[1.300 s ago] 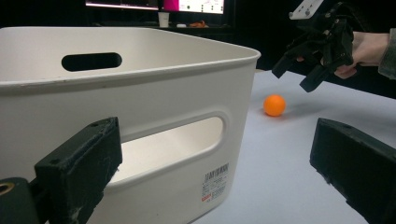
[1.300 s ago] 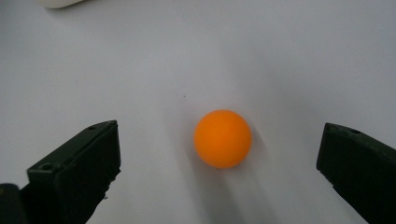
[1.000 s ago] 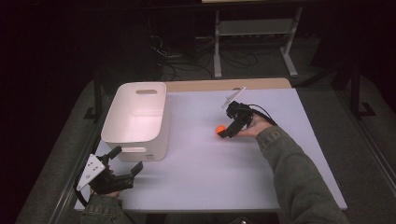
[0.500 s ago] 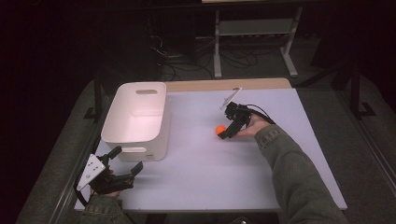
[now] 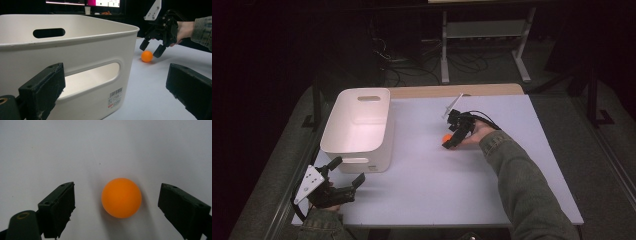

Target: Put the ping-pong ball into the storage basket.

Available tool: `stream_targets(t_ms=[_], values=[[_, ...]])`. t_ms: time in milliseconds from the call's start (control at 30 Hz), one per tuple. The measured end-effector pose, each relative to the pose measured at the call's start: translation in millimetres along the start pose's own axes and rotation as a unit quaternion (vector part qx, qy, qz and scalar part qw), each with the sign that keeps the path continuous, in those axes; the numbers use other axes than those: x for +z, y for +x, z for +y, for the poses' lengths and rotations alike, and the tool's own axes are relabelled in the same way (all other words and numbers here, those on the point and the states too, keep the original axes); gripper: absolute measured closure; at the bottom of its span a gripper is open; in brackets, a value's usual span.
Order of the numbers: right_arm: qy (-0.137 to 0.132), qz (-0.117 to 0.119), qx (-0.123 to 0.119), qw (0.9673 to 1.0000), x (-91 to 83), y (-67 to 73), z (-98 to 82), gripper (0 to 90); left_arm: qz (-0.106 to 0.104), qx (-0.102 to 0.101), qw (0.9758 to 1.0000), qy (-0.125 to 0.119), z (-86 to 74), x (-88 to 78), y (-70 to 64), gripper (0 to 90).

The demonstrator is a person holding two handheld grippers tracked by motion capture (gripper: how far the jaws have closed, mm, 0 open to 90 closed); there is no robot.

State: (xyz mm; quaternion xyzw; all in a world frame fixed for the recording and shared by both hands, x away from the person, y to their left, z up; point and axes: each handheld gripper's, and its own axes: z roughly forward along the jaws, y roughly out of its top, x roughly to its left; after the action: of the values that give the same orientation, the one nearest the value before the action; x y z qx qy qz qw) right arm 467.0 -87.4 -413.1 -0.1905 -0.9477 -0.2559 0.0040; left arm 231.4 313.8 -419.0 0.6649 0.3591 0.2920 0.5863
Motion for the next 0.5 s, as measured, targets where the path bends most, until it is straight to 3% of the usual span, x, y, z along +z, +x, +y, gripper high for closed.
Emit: stream_targets(t_ms=[500], values=[[0.011, 0.008, -0.012, 0.9998, 6.3, -0.9, 0.5, 31.8, 0.0, 0.0, 1.0, 0.0, -0.1, 0.2, 0.0, 1.8]])
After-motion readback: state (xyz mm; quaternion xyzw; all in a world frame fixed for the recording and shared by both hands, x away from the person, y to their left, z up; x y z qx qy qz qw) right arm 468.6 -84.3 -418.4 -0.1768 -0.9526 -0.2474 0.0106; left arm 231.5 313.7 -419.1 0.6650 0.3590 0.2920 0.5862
